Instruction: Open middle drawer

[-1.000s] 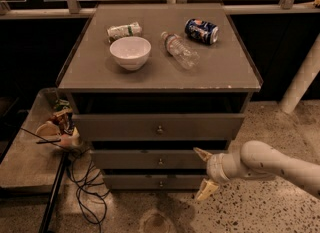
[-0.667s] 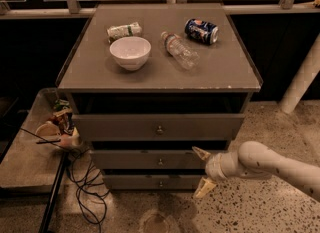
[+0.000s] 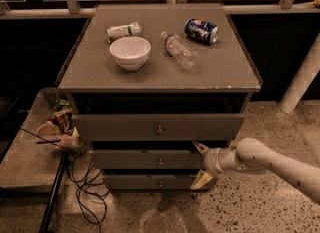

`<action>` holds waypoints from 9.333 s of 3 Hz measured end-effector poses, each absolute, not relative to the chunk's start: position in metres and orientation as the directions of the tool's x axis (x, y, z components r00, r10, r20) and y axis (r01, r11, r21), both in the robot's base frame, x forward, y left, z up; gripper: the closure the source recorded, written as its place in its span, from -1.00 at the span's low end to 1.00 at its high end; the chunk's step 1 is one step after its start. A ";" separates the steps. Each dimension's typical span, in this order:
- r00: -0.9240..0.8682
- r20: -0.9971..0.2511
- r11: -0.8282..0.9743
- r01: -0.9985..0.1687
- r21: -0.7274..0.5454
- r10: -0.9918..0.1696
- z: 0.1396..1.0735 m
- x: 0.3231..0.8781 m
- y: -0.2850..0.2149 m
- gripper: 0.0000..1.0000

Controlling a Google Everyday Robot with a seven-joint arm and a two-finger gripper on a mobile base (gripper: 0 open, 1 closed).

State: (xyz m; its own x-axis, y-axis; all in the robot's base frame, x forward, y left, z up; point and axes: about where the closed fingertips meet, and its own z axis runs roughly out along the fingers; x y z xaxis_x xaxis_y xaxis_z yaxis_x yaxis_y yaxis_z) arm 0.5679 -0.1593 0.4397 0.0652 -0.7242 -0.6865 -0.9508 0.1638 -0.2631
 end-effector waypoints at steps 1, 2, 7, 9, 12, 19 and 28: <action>0.031 -0.711 0.202 -0.949 -0.241 -0.702 0.426 0.577 -0.165 -1.00; 0.003 -0.725 0.226 -0.950 -0.218 -0.688 0.414 0.578 -0.167 -1.00; -0.013 -0.730 0.233 -0.951 -0.202 -0.684 0.406 0.575 -0.166 0.76; -0.013 -0.730 0.233 -0.951 -0.202 -0.684 0.418 0.579 -0.166 1.00; -0.013 -0.730 0.233 -0.951 -0.202 -0.684 0.425 0.586 -0.166 1.00; -0.012 -0.729 0.232 -0.952 -0.202 -0.684 0.434 0.590 -0.166 1.00; -0.078 -0.726 0.249 -0.960 -0.132 -0.683 0.399 0.563 -0.176 -1.00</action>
Offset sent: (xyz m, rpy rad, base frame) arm 0.0111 -0.0142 -0.0387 0.0720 0.0555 -0.0820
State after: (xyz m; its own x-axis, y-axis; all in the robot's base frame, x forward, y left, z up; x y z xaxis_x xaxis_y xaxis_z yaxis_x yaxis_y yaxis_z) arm 0.5634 -0.1763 0.3991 -0.0777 -0.6833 -0.7260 -0.9596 0.2488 -0.1315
